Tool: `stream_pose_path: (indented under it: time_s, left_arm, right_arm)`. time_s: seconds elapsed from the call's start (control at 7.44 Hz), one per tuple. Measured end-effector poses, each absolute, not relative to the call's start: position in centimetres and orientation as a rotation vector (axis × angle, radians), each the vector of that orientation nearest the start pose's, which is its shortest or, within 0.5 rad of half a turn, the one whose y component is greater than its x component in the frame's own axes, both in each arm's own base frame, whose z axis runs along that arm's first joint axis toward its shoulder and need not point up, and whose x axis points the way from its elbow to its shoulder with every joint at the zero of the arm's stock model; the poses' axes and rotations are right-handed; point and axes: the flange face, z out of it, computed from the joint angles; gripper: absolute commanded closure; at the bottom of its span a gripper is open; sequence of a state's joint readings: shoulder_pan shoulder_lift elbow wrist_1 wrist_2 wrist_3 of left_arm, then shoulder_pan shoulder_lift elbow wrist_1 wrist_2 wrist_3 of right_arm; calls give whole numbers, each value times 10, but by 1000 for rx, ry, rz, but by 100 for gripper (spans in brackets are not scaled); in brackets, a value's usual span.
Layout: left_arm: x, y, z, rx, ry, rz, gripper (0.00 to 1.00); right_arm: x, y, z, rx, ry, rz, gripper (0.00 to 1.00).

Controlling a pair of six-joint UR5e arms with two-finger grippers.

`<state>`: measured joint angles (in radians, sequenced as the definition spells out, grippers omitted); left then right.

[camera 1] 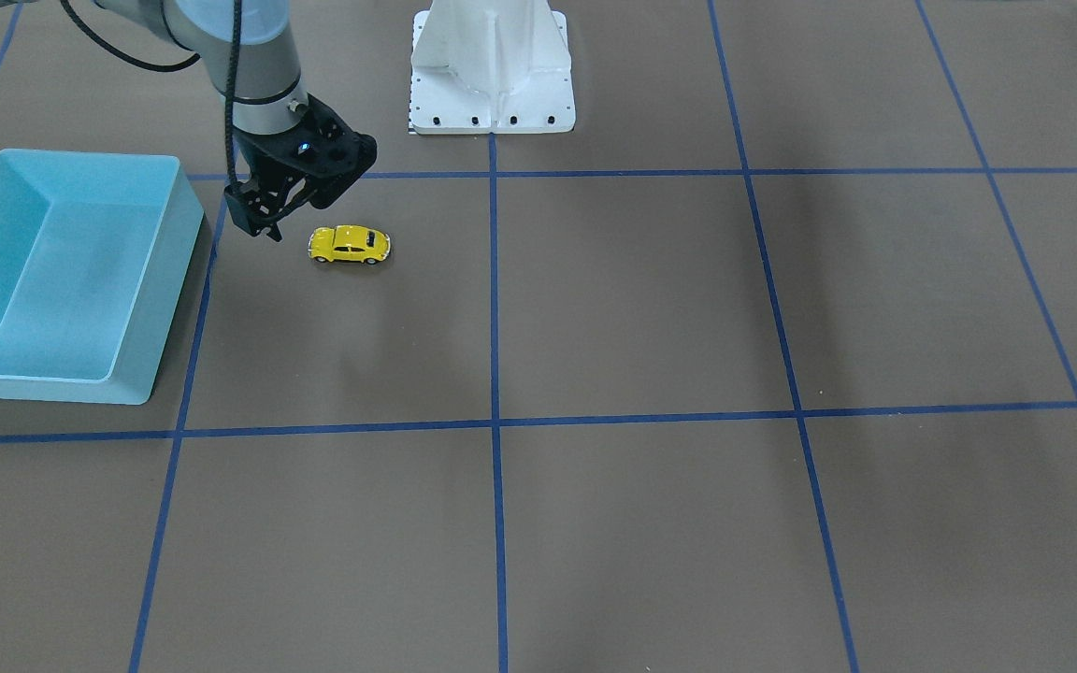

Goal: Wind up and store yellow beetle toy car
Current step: 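Move the right gripper from the bin down over the car, then close the right gripper on the car and lift it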

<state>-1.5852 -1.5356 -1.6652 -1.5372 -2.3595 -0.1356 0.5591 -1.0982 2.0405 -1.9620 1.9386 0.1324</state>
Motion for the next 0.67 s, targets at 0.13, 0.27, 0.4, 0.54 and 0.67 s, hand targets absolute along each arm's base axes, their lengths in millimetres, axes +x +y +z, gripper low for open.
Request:
stream_pose_path:
  time_s: [0.13,0.27,0.4,0.54,0.67]
  left_arm:
    - [-71,-479,629,-22,791,-137,0]
    - [-72,-483,626,-21,792,-140,0]
    - [-73,-486,625,-22,792,-141,0]
    - [-73,-488,627,-28,790,-144,0]
    - [-73,-487,634,-39,788,-147,0]
  right_arm:
    - [-448,-359,265,281,-608,-1005,0]
    - [-470,-345,274,328,-601,-1046,0]
    - [-482,-335,279,374,-577,-1066,0]
    - [-491,-326,279,416,-547,-1079,0]
    - [-499,-317,280,452,-521,-1091,0]
